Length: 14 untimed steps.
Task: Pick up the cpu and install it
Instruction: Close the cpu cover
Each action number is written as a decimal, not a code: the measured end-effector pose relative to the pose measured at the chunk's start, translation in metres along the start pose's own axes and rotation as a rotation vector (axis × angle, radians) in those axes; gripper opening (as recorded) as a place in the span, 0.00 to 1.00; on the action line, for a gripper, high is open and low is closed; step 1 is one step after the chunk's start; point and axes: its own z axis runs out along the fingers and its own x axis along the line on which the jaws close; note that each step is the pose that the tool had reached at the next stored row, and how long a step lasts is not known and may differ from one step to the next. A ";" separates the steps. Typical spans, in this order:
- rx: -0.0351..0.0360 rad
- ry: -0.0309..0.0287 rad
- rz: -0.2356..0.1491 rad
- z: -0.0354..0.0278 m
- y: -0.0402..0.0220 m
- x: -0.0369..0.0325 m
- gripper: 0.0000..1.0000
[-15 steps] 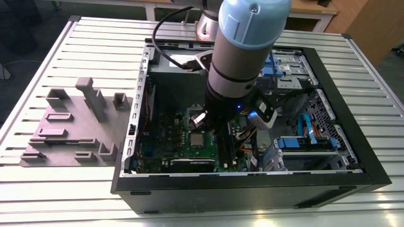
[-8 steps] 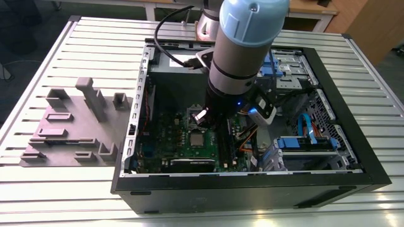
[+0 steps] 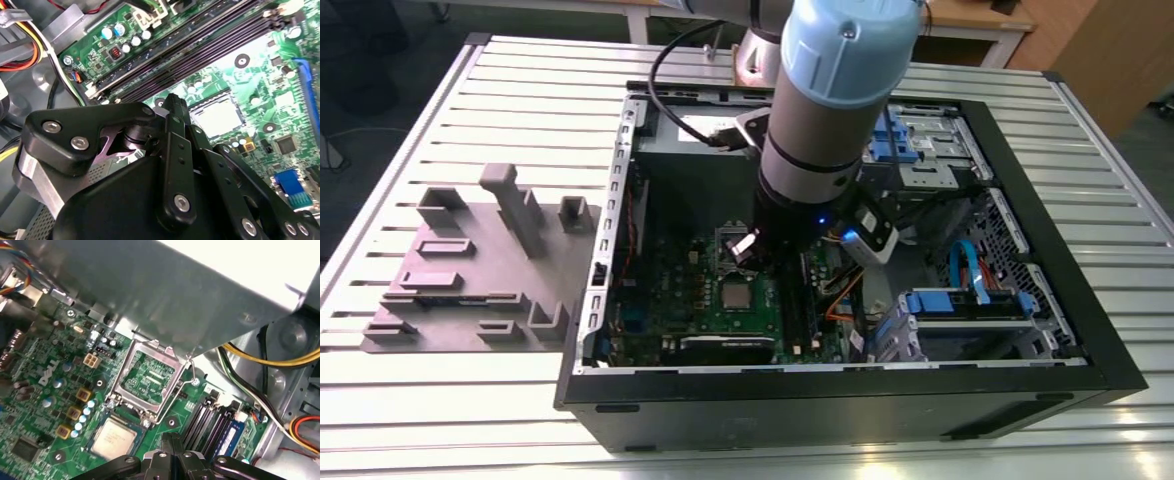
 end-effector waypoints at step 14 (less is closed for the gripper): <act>-0.0052 -0.0028 0.000 0.0088 0.0139 -0.0078 0.10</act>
